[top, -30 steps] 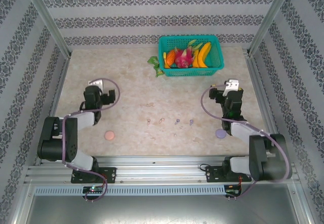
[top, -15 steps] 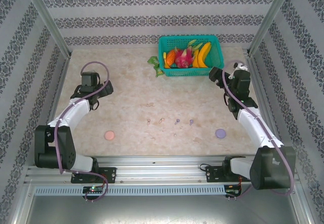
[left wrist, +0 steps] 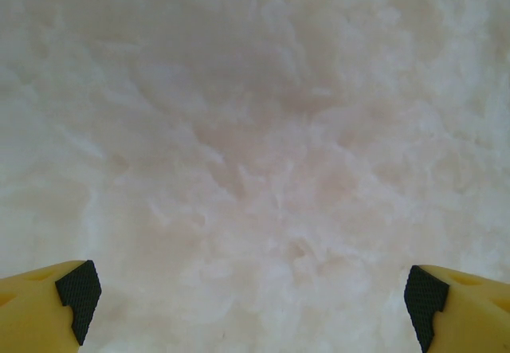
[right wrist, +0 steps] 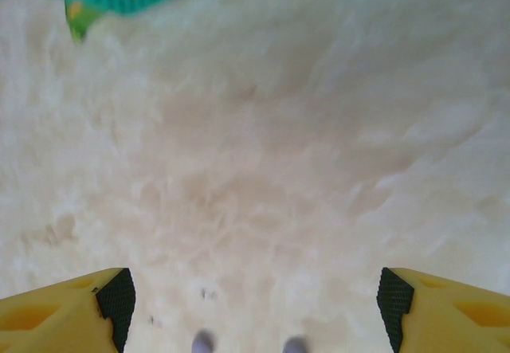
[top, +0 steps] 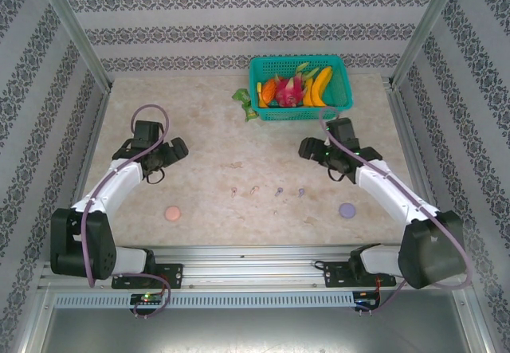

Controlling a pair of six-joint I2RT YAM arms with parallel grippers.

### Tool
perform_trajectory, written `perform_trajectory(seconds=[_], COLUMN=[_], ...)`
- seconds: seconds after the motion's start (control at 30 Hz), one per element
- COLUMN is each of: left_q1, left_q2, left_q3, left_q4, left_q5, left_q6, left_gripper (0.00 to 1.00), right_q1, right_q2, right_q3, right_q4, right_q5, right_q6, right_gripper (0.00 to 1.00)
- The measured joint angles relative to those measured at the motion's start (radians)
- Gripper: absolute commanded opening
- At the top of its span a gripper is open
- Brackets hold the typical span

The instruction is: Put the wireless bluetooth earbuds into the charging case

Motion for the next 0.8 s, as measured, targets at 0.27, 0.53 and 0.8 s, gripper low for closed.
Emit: perform_trajectory(seconds=[0.27, 0.53, 0.8], left_q1=[-0.011, -0.104, -0.148], left_q2=[-0.053, -0.196, -0.248], left_q3=[-0.009, -0.188, -0.289], left_q4=[-0.207, -0.274, -0.270], left_q5=[-0.005, -0.004, -0.008], left_q6=[-0.062, -0.184, -0.272], left_gripper=[1.00, 1.00, 1.00], right_q1=[0.195, 0.211, 0.233], right_q2=[0.094, 0.127, 0.126], right_q3=[0.026, 0.060, 0.078], right_q4=[-0.033, -0.032, -0.022], right_q5=[0.052, 0.082, 0.122], right_q6=[0.044, 0.099, 0.103], right_gripper=[0.83, 0.86, 0.88])
